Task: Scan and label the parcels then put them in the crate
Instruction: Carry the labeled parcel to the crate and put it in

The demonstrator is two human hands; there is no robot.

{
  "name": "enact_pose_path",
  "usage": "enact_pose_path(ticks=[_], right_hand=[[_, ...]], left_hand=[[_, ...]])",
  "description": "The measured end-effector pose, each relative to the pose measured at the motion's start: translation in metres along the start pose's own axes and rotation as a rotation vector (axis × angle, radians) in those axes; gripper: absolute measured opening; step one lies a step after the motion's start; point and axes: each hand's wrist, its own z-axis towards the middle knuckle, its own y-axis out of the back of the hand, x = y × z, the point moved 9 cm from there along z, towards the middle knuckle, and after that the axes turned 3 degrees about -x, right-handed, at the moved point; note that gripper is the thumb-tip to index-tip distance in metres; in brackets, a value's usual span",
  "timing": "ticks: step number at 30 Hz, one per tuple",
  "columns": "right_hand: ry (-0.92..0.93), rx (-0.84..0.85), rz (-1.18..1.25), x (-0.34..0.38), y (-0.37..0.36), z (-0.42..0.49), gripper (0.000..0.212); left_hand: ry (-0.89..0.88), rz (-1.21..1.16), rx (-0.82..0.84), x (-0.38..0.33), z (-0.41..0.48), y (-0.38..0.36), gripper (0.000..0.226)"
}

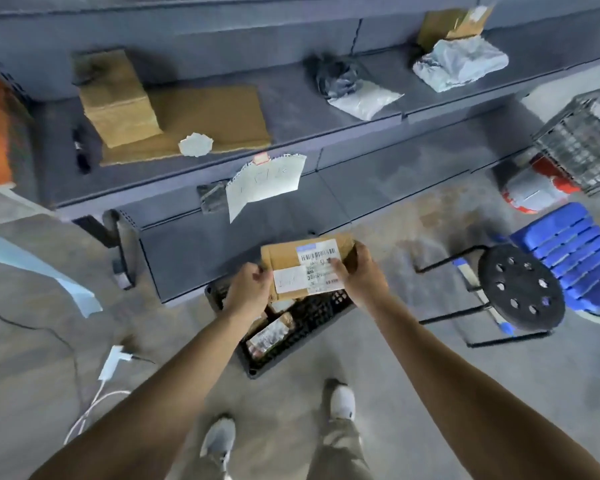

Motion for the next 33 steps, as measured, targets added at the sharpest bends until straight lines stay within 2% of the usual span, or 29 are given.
enact_pose_path(ticks=[3, 9, 13, 18, 25, 28, 33], right_hand=[[0.015, 0.084, 0.01, -0.042, -0.025, 0.046, 0.066], [-0.013, 0.148, -0.056, -0.131, -0.085, 0.129, 0.055], [0.042, 0.198, -0.127, -0.18, -0.157, 0.184, 0.055], [0.112, 0.246, -0.195, -0.226, -0.249, 0.239, 0.051], [0.119, 0.35, -0.279, -0.277, -0.349, 0.284, 0.069], [0.109, 0.398, -0.245, -0.294, -0.374, 0.298, 0.085], [0.105, 0.498, -0.268, -0.296, -0.39, 0.299, 0.068]], left_hand=[[0.106, 0.003, -0.022, 0.034, 0.032, -0.047, 0.031], [0.218, 0.024, -0.144, 0.086, 0.092, -0.129, 0.024], [0.281, -0.015, -0.19, 0.149, 0.149, -0.175, 0.025], [0.377, 0.01, -0.16, 0.239, 0.221, -0.218, 0.031], [0.452, 0.041, -0.107, 0.308, 0.285, -0.263, 0.065], [0.486, 0.03, -0.071, 0.322, 0.298, -0.275, 0.077], [0.461, -0.005, -0.019, 0.332, 0.306, -0.284, 0.099]])
